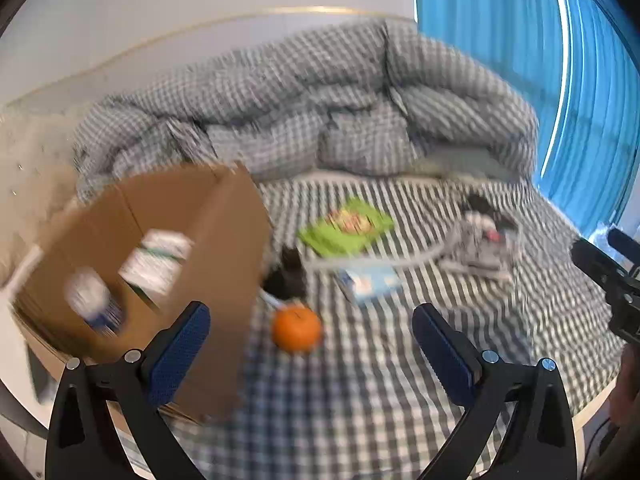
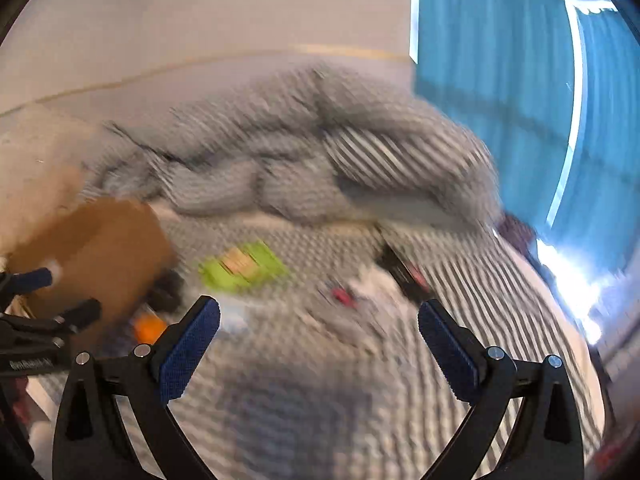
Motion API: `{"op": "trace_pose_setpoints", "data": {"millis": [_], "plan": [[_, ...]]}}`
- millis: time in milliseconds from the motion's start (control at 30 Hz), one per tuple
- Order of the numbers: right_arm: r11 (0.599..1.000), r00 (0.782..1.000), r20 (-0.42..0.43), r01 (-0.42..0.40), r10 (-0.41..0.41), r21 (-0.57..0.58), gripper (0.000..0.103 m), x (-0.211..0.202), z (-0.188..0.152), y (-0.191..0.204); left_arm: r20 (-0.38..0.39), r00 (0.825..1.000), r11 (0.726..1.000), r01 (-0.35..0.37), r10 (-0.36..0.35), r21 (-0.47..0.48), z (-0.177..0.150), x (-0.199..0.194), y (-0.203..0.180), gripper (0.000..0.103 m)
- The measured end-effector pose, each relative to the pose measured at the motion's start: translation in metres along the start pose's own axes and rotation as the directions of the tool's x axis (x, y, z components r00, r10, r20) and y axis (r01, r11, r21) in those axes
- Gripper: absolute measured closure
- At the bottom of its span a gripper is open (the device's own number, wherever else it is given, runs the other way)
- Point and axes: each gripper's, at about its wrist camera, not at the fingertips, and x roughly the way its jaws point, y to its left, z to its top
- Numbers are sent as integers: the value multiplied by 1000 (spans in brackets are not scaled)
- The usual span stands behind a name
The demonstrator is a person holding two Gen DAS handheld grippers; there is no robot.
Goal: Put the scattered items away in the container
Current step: 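Grasp the orange with the left gripper while the right grasps the floral tissue pack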
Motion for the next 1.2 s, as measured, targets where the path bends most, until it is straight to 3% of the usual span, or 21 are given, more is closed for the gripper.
{"op": "trace_pose_setpoints", "data": {"millis": [133,300,633,733,1000,1067,1133,1200], "plan": [[998,995,-97,22,-16,65,3,25,-32,-36,-115,993,999,-34,32,-15,-24,40,-9,0],[994,990,-142,1,14,106,3,59,-40,-52,-150,988,998,-51,43,-46,-31,65,-2,0],[999,985,-172,-9,2,-39,3,146,-19,-44,-196,980,999,-33,35,13,-39,121,-12,0],[997,974,-225,-24,6,-80,3,175,-14,-40,-211,977,999,-33,36,19,-39,137,-14,0],[989,974,-228,-51,18,-139,5,193,-19,-21,-213,975,998,-65,63,-2,-34,151,-7,0],[984,975,-220,-62,24,-166,11,191,-20,-15,-215,975,998,-63,62,1,-34,151,-7,0],[982,975,-221,-68,27,-179,39,188,-21,-11,-216,975,998,-61,59,-1,-36,150,-8,0],[983,972,-232,-62,21,-171,57,188,-21,-10,-222,974,998,-54,49,-15,-37,150,-8,0]]}}
